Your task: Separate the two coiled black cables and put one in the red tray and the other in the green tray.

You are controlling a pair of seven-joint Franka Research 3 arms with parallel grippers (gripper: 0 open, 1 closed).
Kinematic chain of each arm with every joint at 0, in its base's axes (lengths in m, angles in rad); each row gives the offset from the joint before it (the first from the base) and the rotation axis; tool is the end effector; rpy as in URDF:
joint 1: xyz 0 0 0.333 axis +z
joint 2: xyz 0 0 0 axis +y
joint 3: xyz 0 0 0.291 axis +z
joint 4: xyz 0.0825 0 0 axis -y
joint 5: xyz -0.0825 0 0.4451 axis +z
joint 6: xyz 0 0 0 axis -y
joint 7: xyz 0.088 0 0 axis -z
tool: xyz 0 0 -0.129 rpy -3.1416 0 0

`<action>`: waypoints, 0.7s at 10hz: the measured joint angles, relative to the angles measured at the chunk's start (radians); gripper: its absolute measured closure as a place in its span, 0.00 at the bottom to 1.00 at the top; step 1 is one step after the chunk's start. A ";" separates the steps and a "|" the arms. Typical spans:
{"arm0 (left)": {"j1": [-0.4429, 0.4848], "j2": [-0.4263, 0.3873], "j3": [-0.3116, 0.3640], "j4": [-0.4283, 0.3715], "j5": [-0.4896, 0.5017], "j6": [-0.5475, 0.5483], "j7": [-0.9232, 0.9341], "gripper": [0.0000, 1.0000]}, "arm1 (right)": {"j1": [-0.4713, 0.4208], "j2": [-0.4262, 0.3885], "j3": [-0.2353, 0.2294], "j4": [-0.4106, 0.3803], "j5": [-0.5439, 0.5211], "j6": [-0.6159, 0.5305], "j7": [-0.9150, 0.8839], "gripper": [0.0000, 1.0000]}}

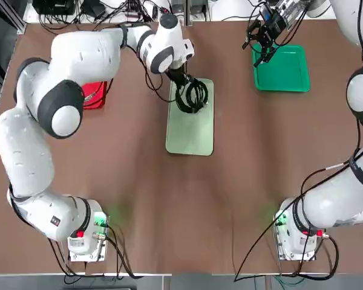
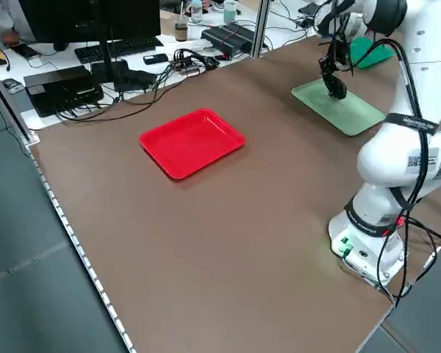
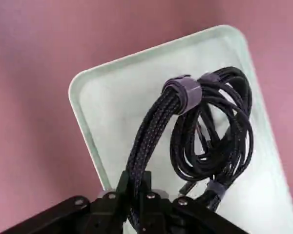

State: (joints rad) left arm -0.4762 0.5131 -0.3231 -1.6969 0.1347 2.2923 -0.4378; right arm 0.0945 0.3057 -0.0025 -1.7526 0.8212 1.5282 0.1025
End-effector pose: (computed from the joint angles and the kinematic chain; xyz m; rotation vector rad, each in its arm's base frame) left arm 0.5170 -0.5039 0.2421 2.9762 -0.5994 0.0956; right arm 0.6170 0.1545 0.3316 -2.2761 0.2387 0.7123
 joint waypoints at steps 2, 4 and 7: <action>-0.003 -0.057 -0.005 0.031 -0.086 -0.060 0.028 0.88 | 0.001 0.000 0.000 -0.004 0.002 0.007 0.000 0.00; -0.003 -0.106 -0.006 0.074 -0.176 -0.118 0.057 0.88 | 0.018 0.000 0.002 -0.010 0.045 0.052 0.000 0.00; -0.003 -0.156 -0.006 0.120 -0.323 -0.150 0.088 0.88 | 0.051 0.004 0.003 -0.023 0.105 0.072 -0.135 0.00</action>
State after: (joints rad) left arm -0.4788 0.3566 -0.3294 -1.5765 -0.1879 2.1421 -0.3501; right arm 0.1451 0.3099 0.0008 -1.7758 0.9264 1.6005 -0.0323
